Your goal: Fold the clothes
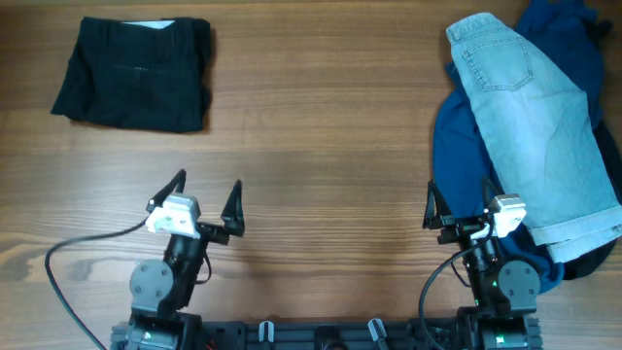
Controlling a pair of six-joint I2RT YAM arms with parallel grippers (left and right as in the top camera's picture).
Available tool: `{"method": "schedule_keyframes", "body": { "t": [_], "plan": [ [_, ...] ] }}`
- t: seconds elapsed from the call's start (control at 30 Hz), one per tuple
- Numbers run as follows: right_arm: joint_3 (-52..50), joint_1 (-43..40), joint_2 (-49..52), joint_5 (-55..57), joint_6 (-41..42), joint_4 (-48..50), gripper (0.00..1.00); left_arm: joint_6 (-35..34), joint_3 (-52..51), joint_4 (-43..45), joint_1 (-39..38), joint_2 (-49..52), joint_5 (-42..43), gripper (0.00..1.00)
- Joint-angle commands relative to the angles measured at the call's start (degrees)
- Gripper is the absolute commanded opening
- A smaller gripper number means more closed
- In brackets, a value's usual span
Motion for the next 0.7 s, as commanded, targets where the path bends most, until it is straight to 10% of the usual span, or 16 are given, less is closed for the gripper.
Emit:
{"method": "schedule_keyframes", "body": {
  "t": [0.0,0.67],
  "plan": [
    [-0.04,0.28,-0.5,0.83,0.59,0.31,1.0,-2.34,-2.93,-3.45,0.17,-6.82,-0.31,1.0],
    [-0.04,0.28,-0.5,0.83,0.61,0.31,1.0,-3.34,-2.93,-12.52,1.46,-10.99,-3.19,1.0]
  ]
}}
